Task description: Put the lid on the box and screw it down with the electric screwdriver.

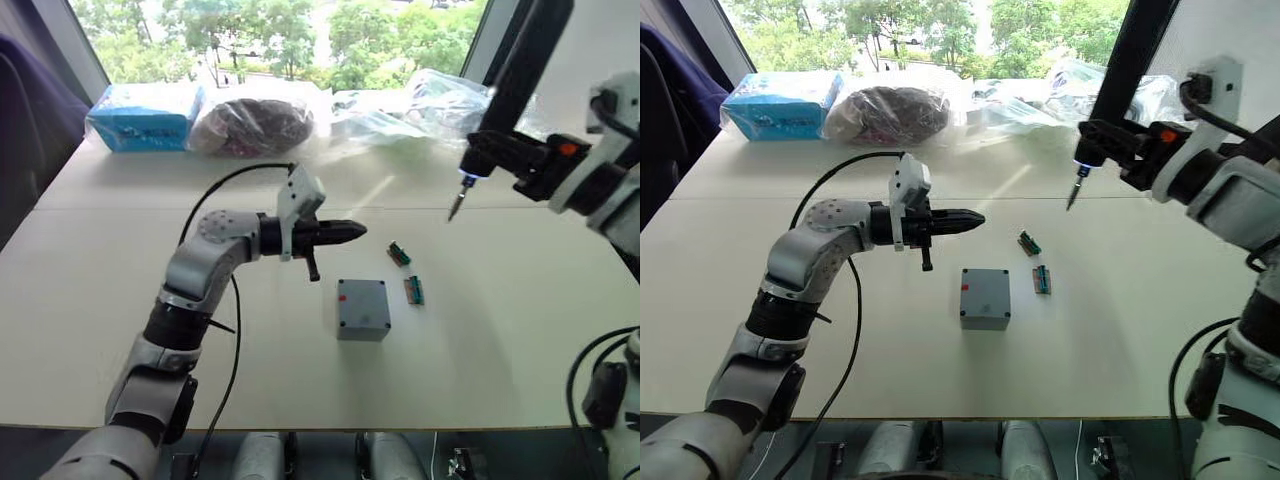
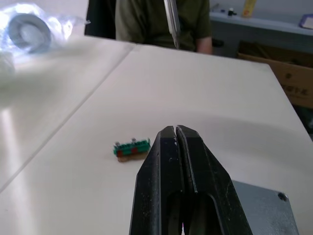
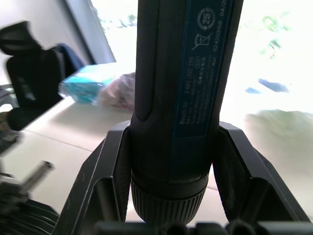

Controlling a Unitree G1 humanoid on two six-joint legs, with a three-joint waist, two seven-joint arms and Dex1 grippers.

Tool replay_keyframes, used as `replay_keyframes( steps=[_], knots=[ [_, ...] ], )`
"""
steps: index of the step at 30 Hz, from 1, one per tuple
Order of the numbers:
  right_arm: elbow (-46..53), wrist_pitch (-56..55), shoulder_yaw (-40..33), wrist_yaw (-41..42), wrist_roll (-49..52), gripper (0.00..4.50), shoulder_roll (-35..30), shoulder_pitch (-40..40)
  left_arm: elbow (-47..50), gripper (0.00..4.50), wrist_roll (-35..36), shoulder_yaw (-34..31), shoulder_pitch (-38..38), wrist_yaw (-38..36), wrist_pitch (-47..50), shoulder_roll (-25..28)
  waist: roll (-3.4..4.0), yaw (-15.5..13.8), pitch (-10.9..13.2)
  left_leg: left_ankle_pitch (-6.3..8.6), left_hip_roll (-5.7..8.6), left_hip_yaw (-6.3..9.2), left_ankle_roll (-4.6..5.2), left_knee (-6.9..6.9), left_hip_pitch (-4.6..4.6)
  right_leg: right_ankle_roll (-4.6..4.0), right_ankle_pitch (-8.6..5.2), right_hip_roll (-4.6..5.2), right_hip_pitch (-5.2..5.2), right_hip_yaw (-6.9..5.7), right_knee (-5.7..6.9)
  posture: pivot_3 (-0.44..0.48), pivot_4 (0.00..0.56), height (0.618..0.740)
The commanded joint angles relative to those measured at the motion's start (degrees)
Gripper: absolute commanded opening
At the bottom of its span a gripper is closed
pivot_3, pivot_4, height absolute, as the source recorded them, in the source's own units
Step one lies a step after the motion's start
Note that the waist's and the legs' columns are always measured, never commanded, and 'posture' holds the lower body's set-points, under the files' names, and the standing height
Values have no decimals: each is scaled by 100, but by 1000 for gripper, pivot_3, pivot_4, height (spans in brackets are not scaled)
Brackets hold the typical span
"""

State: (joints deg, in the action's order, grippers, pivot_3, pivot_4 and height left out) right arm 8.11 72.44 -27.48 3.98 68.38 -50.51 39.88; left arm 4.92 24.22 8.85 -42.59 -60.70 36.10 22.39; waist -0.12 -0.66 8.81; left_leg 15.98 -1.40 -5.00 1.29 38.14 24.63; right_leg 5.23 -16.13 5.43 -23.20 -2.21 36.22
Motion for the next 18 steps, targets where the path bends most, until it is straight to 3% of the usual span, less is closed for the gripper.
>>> replay_keyframes(
  steps=[1,5,11,18],
  knots=[
    [-739,1017,-123,-238,-48,1819,-510,109,421,0,219,130,-82,-409,110,268,0,6,0,0,0,-3,0,0,0,0,0,-9,0,0,0,0,150,740],
    [-1526,1935,323,84,-10,1819,-1111,160,618,0,40,478,-19,-706,-112,588,14,5,8,0,-1,-7,1,2,-1,3,2,-19,-4,5,2,0,150,740],
    [-2279,2006,1126,489,641,1819,-1663,-90,764,0,-21,710,96,-877,-285,773,32,13,19,0,-16,-10,2,1,-1,6,3,-43,-11,22,2,0,150,740],
    [-2821,2006,1595,277,865,1819,-1634,-394,796,0,-277,843,308,-662,-583,786,31,-2,21,-1,-29,-11,0,6,-1,11,5,-65,-11,33,2,0,150,740]
  ],
)
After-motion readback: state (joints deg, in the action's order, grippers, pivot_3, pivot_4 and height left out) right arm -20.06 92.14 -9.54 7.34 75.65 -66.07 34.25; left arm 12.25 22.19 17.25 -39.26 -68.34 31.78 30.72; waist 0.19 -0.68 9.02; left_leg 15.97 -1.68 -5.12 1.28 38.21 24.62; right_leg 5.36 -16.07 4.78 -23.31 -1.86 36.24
